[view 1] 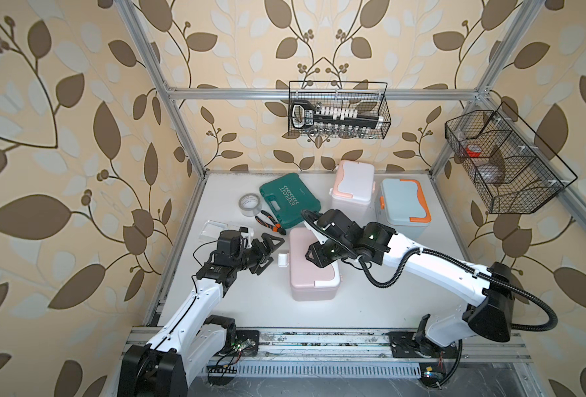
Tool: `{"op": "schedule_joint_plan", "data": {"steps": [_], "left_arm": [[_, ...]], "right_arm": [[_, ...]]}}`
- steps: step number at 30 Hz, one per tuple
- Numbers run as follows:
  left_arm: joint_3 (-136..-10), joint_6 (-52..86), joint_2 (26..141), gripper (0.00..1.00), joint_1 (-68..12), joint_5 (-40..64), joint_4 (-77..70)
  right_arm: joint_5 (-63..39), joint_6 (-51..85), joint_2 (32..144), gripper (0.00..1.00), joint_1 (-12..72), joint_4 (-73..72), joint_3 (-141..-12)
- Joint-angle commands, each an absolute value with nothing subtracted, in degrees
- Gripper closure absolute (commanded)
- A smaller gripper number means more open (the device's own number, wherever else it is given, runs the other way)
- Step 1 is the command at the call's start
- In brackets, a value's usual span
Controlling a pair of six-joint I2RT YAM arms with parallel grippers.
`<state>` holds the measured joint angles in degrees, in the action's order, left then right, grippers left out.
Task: Open first aid kits and take out gauze
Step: Fasten the fastener of the first aid kit.
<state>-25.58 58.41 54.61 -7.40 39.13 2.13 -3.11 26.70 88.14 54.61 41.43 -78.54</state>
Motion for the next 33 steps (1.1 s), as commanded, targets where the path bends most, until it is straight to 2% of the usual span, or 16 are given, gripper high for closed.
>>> {"op": "schedule_joint_plan", "data": {"steps": [1, 10, 15, 33], "left_arm": [[-24.71, 61.61, 57.68, 0.01, -7.03, 45.18, -10.43], [-21.75, 66.01, 63.19, 0.01, -9.27, 47.29, -21.88], [-21.8, 66.1, 61.7, 0.01, -12.45, 45.62, -20.24], [-21.58, 65.72, 52.96, 0.01, -12.66, 44.37, -11.66]], "right_arm": [[-1.15, 25.05, 90.26, 0.58, 55.08, 44.71, -79.92], [-1.05, 25.73, 91.87, 0.57, 55.11, 44.21, -75.91], [-1.27, 25.87, 91.66, 0.57, 55.11, 43.92, -75.19], [-1.91, 26.1, 90.22, 0.59, 55.1, 43.0, -74.18]]}}
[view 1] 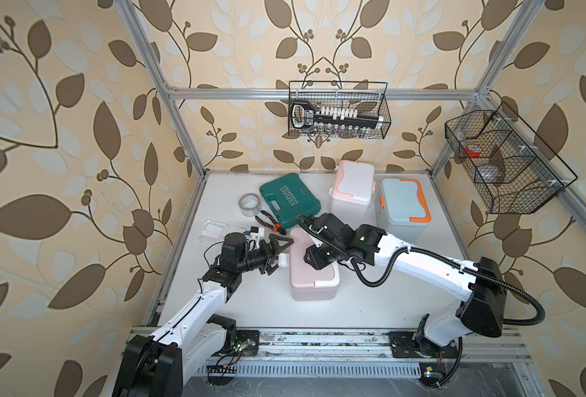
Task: Open first aid kits and take out gauze
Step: Fasten the fastener of the first aid kit.
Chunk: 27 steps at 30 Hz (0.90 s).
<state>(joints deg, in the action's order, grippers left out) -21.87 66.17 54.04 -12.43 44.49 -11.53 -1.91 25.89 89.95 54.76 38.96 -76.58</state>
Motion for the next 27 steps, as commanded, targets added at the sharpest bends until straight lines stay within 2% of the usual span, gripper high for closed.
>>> {"op": "schedule_joint_plan", "data": {"steps": [1, 27], "left_arm": [[-21.56, 65.89, 52.91, 0.01, -12.68, 44.36, -11.82], [-25.44, 65.73, 48.13, 0.01, -12.66, 45.55, -4.33]], "right_arm": [[-2.05, 26.18, 90.22, 0.59, 55.11, 42.93, -74.18], [-2.8, 26.32, 90.09, 0.61, 55.11, 42.26, -73.83]]}}
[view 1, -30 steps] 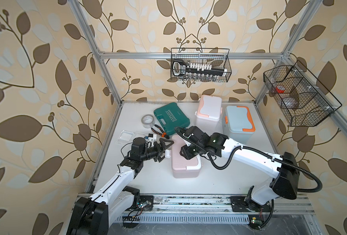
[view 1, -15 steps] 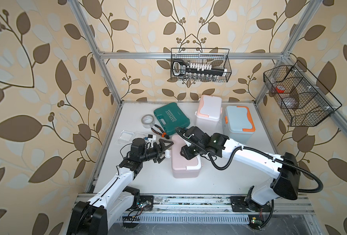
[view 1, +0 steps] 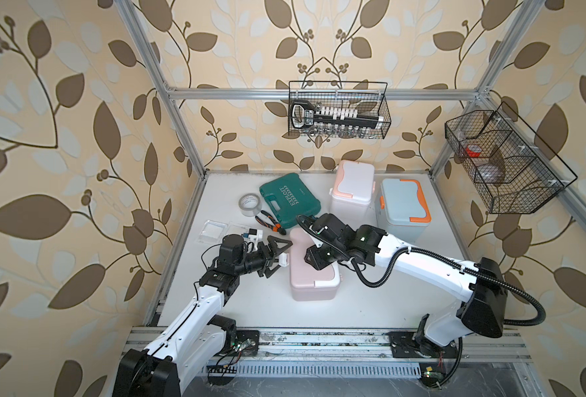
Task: Open first aid kits and take out gauze
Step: Fasten the fastener of the first aid kit.
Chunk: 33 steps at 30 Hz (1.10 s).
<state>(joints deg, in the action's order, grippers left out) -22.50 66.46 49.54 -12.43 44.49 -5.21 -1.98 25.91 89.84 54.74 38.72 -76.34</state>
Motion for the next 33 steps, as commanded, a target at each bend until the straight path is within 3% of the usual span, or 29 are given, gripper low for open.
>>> {"op": "schedule_joint_plan", "data": {"steps": [1, 20, 33], "left_arm": [[-25.61, 65.36, 48.04, 0.01, -12.66, 45.45, -3.58], [-31.05, 58.97, 45.71, 0.01, -12.66, 43.51, 11.53], [-32.05, 60.78, 46.3, 0.01, -12.83, 44.83, 8.99]], "right_arm": [[-2.77, 26.28, 90.09, 0.61, 55.11, 42.29, -73.85], [-3.16, 26.45, 89.6, 0.61, 55.11, 41.57, -72.78], [-3.6, 26.45, 89.73, 0.62, 55.11, 41.04, -72.51]]}}
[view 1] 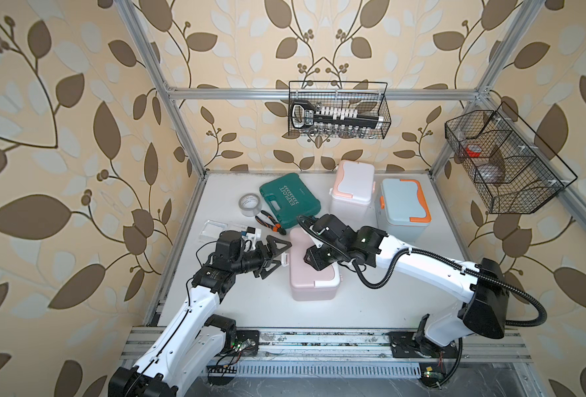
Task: Open first aid kits and take out gauze
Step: Fasten the fastener of the first aid kit.
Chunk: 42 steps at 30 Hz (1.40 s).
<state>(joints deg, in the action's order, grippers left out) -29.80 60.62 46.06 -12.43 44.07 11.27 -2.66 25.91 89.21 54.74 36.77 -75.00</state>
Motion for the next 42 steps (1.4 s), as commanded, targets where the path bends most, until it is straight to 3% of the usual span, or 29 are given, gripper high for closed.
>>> {"op": "schedule_joint_plan", "data": {"steps": [1, 23, 34, 39, 42], "left_arm": [[-32.21, 60.93, 46.32, 0.01, -12.92, 44.82, 8.84], [-32.02, 62.14, 50.56, 0.01, -17.05, 42.46, 4.02], [-31.36, 67.68, 53.96, 0.01, -20.54, 41.98, -6.58], [-33.23, 64.73, 52.93, 0.01, -20.83, 40.05, -1.27], [-35.14, 61.08, 50.91, 0.01, -20.76, 37.75, 5.31]], "right_arm": [[-3.71, 26.39, 89.68, 0.62, 55.09, 41.01, -72.51], [-4.47, 26.46, 90.13, 0.62, 55.09, 40.18, -71.5], [-5.3, 26.56, 91.19, 0.63, 55.11, 39.29, -70.55], [-4.59, 26.66, 90.26, 0.61, 55.11, 39.81, -70.67], [-3.23, 26.67, 88.68, 0.55, 55.11, 40.85, -71.48]]}}
